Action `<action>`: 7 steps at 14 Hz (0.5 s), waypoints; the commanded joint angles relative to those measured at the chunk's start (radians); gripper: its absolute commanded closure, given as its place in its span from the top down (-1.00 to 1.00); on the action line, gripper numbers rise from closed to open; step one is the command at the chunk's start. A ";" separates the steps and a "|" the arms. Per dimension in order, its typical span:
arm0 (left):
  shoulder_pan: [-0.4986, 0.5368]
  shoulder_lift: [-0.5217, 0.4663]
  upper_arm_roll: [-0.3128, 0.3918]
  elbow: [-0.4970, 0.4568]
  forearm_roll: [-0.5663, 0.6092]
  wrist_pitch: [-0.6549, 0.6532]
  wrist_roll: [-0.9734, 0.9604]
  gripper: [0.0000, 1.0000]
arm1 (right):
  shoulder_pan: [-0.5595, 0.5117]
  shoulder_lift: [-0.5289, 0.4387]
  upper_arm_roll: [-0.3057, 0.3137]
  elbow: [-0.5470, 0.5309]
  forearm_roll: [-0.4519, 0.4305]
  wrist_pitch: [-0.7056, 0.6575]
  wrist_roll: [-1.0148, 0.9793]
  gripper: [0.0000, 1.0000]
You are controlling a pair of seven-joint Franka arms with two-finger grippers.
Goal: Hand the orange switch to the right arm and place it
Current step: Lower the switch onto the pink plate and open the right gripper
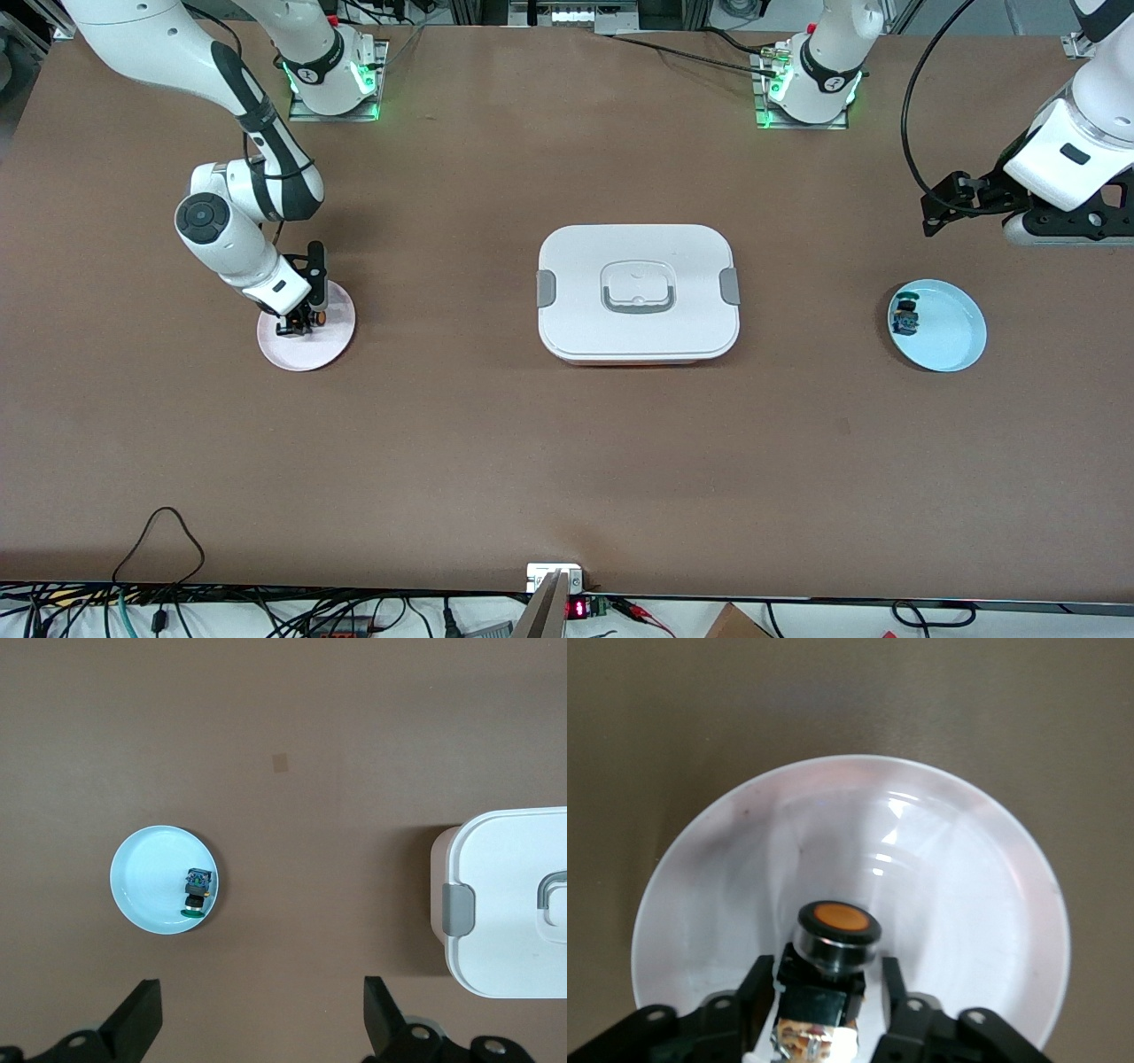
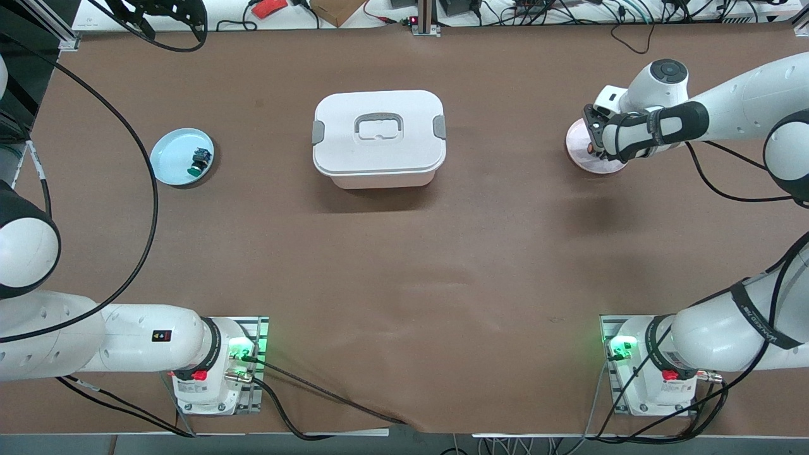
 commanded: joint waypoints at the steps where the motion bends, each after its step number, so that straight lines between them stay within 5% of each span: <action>1: -0.007 0.016 0.005 0.032 0.008 -0.018 0.012 1.00 | -0.011 -0.096 0.012 0.005 0.003 -0.086 0.003 1.00; 4: -0.007 0.016 0.005 0.032 0.008 -0.020 0.012 1.00 | 0.007 -0.171 0.012 0.098 0.066 -0.277 0.042 1.00; 7: -0.007 0.016 0.005 0.032 0.008 -0.020 0.012 1.00 | 0.018 -0.182 0.012 0.331 0.147 -0.561 0.050 1.00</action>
